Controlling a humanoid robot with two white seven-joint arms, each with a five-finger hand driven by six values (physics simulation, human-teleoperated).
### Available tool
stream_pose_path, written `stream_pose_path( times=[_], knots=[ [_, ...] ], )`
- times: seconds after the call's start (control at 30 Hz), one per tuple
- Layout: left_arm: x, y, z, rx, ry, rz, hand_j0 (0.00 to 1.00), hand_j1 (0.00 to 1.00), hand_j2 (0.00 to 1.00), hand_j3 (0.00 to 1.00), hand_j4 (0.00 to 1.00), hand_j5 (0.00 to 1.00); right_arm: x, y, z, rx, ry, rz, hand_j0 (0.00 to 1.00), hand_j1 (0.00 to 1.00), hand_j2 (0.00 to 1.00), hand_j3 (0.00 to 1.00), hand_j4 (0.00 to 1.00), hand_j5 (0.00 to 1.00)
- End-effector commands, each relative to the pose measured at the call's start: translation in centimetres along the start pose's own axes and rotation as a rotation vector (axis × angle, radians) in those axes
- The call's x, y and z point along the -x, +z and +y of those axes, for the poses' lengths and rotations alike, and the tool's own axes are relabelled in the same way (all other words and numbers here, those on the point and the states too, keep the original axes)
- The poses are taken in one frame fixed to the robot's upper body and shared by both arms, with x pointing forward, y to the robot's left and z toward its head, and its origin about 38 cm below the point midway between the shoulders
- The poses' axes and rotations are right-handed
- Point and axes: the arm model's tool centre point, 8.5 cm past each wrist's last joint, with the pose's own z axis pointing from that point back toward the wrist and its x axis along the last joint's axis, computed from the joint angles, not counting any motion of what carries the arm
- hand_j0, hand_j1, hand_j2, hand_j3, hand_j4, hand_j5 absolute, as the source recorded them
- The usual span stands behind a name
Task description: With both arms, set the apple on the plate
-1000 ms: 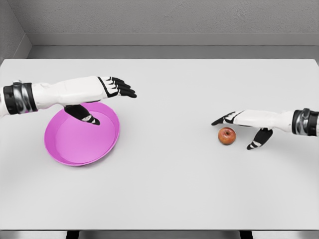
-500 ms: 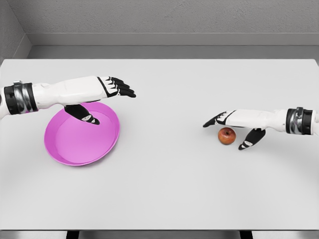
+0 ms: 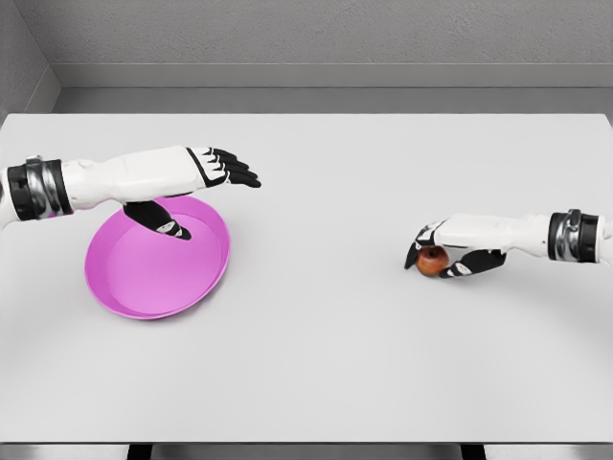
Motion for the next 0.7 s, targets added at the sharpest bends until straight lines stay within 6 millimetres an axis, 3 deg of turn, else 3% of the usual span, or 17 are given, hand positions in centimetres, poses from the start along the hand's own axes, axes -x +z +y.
stream_pose_path(
  times=[0.0, 0.13, 0.3, 0.5, 0.57, 0.67],
  knots=[
    [0.0, 0.0, 0.1, -0.005, 0.005, 0.000, 1.00, 1.00, 1.00, 1.00, 1.00, 1.00, -0.1, -0.1, 0.2, -0.007, 0.001, -0.005, 0.51, 0.51, 0.51, 0.51, 0.51, 0.51],
    [0.0, 0.0, 0.1, -0.005, 0.005, 0.000, 1.00, 1.00, 1.00, 1.00, 1.00, 1.00, -0.2, -0.4, 0.6, -0.021, 0.003, -0.015, 0.42, 0.42, 0.42, 0.42, 0.42, 0.42],
    [0.0, 0.0, 0.1, -0.005, 0.006, 0.001, 1.00, 1.00, 1.00, 1.00, 1.00, 1.00, -0.7, -0.2, -0.4, 0.004, 0.030, -0.052, 0.39, 0.39, 0.39, 0.39, 0.39, 0.39],
    [0.1, 0.1, 0.1, -0.005, 0.005, 0.003, 1.00, 1.00, 1.00, 1.00, 1.00, 1.00, -2.1, 1.0, -4.5, 0.137, -0.002, -0.128, 0.25, 0.25, 0.25, 0.25, 0.25, 0.25],
    [0.0, 0.1, 0.1, -0.005, 0.005, 0.001, 1.00, 1.00, 1.00, 1.00, 1.00, 1.00, -4.8, -0.1, -6.9, 0.163, 0.061, -0.208, 0.23, 0.23, 0.23, 0.23, 0.23, 0.23],
    [0.0, 0.1, 0.1, -0.005, 0.005, 0.001, 1.00, 1.00, 1.00, 1.00, 1.00, 1.00, -8.3, -4.4, -8.0, 0.143, 0.100, -0.333, 0.23, 0.23, 0.23, 0.23, 0.23, 0.23]
  ],
)
